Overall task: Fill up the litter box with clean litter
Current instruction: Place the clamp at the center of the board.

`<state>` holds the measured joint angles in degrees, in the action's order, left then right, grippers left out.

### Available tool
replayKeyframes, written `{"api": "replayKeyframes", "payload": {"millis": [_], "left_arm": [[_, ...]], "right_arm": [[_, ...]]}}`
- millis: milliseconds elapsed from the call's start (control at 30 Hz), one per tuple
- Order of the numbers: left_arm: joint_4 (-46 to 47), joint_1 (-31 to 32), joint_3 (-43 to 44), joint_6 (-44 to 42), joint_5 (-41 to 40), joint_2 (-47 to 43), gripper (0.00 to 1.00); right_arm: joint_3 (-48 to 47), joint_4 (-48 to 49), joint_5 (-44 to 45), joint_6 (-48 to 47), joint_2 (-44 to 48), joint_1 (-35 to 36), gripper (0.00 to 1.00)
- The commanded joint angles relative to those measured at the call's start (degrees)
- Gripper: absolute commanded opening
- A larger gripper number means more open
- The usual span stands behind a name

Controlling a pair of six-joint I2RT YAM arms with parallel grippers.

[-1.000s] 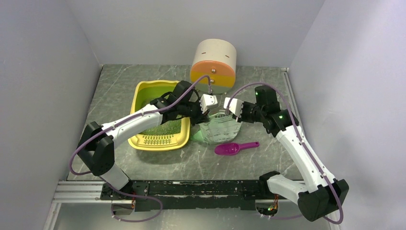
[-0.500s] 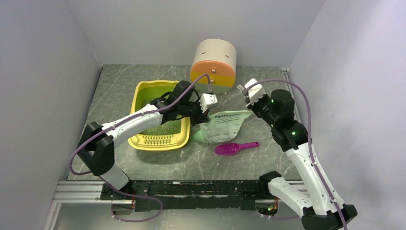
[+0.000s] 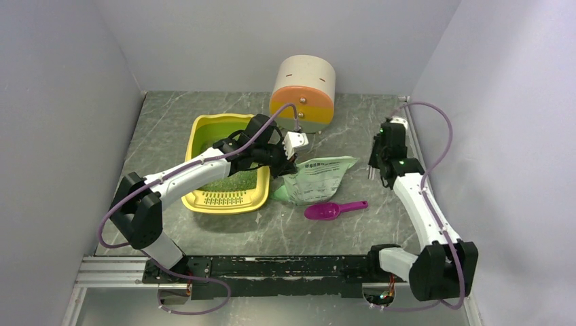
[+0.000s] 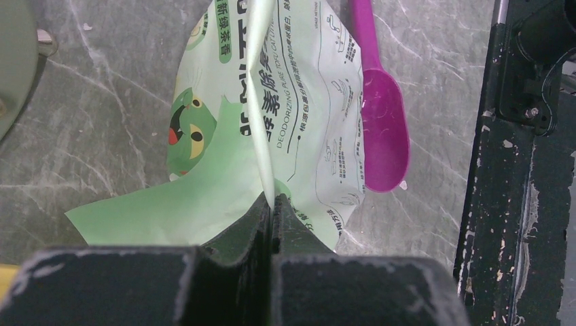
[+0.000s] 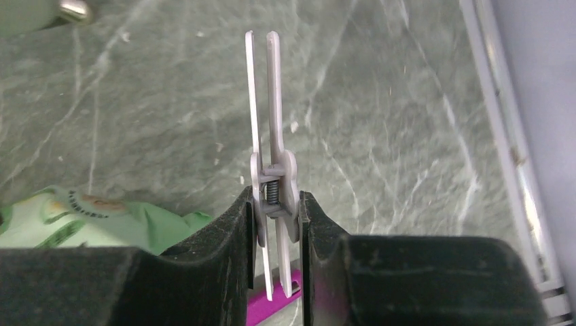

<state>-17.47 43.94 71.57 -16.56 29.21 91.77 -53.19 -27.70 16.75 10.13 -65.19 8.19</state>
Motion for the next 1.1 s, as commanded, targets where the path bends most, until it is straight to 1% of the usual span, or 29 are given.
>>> {"api": "replayKeyframes", "payload": {"millis": [0, 67, 133, 167, 200, 233, 267, 333, 433, 500, 567, 633, 733, 833, 900, 967, 1000, 1033, 1067], "left_arm": [[0.2, -0.7, 0.4, 0.8, 1.2, -1.5, 0.05], [0.1, -0.7, 0.6, 0.8, 1.8, -1.3, 0.05], [0.6, -0.7, 0.7, 1.2, 2.4, -0.9, 0.05], [0.8, -0.8, 0.8, 1.4, 2.6, -0.6, 0.06], [0.5, -0.7, 1.1, 1.4, 2.8, -0.3, 0.08], [0.0, -0.7, 1.5, 1.3, 3.0, -0.1, 0.1], [-0.5, -0.8, 1.6, 1.2, 3.1, 0.0, 0.12], [-0.4, -0.8, 1.4, 1.4, 3.3, -0.2, 0.13], [0.4, -0.7, 0.8, 1.8, 4.3, -0.6, 0.14], [-0.8, -0.8, 1.3, 1.4, 3.8, -0.4, 0.15], [-1.5, -0.7, 1.3, 1.0, 3.6, -0.6, 0.17], [-1.4, -0.7, 1.0, 0.8, 4.4, -0.8, 0.19], [-2.3, -0.7, 1.5, 0.7, 4.2, -0.4, 0.21], [-2.2, -0.7, 1.3, 1.2, 4.0, -0.1, 0.29], [-2.4, -0.8, 1.6, 1.3, 4.3, 0.2, 0.31], [-2.4, -0.8, 1.8, 1.2, 5.0, 0.3, 0.36], [-2.6, -0.8, 1.9, 1.0, 5.1, 0.3, 0.36], [-2.5, -0.7, 2.0, 1.0, 4.6, 0.2, 0.36], [-2.3, -0.7, 2.1, 1.1, 4.1, 0.1, 0.36]], "right_arm": [[2.9, 5.2, -10.7, 9.6, -0.5, -10.0, 0.05], [3.8, 8.5, -13.3, 11.8, -2.0, -12.3, 0.05], [7.3, 15.7, -15.2, 12.7, -4.7, -13.5, 0.06], [7.6, 17.2, -14.8, 13.7, -6.9, -13.8, 0.06], [7.1, 17.1, -15.9, 14.7, -9.2, -14.4, 0.03], [6.7, 17.2, -18.3, 14.7, -11.3, -15.2, 0.0], [6.8, 18.1, -20.2, 14.4, -12.7, -15.7, 0.0], [8.1, 20.7, -21.2, 15.3, -14.3, -16.8, 0.09], [12.5, 25.4, -21.5, 17.9, -14.5, -19.0, 0.11], [14.4, 26.9, -24.2, 18.8, -15.7, -21.3, 0.15], [15.4, 27.4, -28.2, 19.0, -17.7, -23.3, 0.2], [16.1, 29.3, -31.2, 19.1, -19.3, -24.4, 0.33], [15.4, 26.7, -30.1, 18.8, -19.0, -24.8, 0.43], [13.7, 22.8, -26.2, 17.1, -15.8, -24.9, 0.47], [11.4, 19.2, -24.0, 16.3, -13.1, -24.9, 0.49], [10.2, 17.4, -25.3, 14.5, -9.3, -24.8, 0.51], [10.5, 17.4, -26.2, 13.7, -7.3, -24.9, 0.69], [10.6, 17.5, -26.0, 13.3, -5.6, -24.9, 0.79], [10.1, 16.4, -25.6, 12.7, -4.2, -24.9, 0.82]]}}
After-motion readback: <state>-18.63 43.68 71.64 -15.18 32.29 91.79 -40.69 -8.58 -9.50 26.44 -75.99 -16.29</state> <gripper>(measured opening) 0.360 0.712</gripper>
